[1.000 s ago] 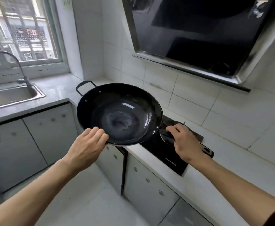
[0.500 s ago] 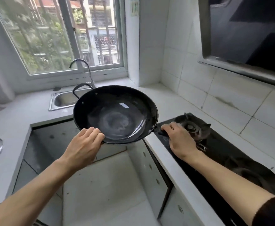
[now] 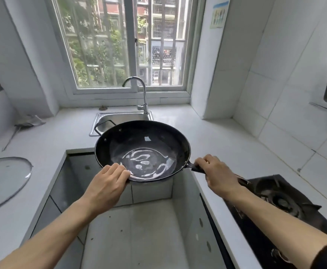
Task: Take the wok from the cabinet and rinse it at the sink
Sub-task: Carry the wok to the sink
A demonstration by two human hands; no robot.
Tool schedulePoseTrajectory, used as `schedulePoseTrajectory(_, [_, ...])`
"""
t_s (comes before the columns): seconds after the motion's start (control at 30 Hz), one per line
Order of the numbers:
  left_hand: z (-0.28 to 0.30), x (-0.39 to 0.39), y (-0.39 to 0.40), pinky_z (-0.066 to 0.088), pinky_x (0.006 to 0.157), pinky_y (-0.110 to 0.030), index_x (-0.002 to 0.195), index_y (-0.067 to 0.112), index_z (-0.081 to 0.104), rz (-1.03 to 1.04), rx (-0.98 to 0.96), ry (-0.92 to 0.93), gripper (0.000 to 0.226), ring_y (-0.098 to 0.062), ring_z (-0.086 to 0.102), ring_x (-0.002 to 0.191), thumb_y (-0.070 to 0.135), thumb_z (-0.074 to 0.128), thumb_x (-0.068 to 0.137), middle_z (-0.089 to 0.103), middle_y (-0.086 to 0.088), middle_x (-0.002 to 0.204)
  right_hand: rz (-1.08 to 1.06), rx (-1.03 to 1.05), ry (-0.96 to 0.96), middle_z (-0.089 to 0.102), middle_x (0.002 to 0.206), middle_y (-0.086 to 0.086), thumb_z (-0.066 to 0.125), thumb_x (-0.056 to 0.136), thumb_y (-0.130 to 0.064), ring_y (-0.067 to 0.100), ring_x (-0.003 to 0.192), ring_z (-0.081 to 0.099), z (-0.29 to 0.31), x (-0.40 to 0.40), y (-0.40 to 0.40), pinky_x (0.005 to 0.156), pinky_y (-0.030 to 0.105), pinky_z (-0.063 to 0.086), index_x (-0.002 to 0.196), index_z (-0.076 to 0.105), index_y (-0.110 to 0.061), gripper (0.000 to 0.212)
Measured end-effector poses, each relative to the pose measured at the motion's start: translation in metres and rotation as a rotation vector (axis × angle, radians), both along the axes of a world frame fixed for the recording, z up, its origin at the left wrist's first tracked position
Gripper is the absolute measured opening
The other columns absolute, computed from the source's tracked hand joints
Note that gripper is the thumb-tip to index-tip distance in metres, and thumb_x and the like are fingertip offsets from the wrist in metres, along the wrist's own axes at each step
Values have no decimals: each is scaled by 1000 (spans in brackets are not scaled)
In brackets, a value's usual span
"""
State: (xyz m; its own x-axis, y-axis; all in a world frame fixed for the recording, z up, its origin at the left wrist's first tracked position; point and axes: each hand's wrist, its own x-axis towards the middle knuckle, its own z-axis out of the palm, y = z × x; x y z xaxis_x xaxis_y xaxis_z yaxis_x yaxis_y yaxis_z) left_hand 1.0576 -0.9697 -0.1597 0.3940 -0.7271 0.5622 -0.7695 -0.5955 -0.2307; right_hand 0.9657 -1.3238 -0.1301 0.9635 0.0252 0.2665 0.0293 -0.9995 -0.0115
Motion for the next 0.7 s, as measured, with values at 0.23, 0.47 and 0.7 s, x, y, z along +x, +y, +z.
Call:
schedulePoseTrajectory(0.23, [-9,107,30,46,67,-37,88,11,59,4,-72,10,12,-27,52,77,14,50,96,59,-6,89,-13,-42,4,50,101,-2,57,74,7,22,91,50,8,109,33,68,31,42,111,49,-28,52])
schedulePoseTrajectory(0.47, [-16,192,46,47,67,-38,89,11,60,-4,-86,73,18,-28,54,79,17,44,95,59,-7,89,-8,-73,31,51,98,0,60,70,7,24,89,51,12,195,49,67,34,44,111,49,-26,54])
schedulePoseTrajectory(0.7, [-34,273,38,45,65,-38,87,11,59,33,-54,165,10,-29,54,79,19,52,88,59,-7,89,27,-5,95,50,102,1,52,76,6,26,93,49,-7,285,40,71,35,42,110,49,-23,44])
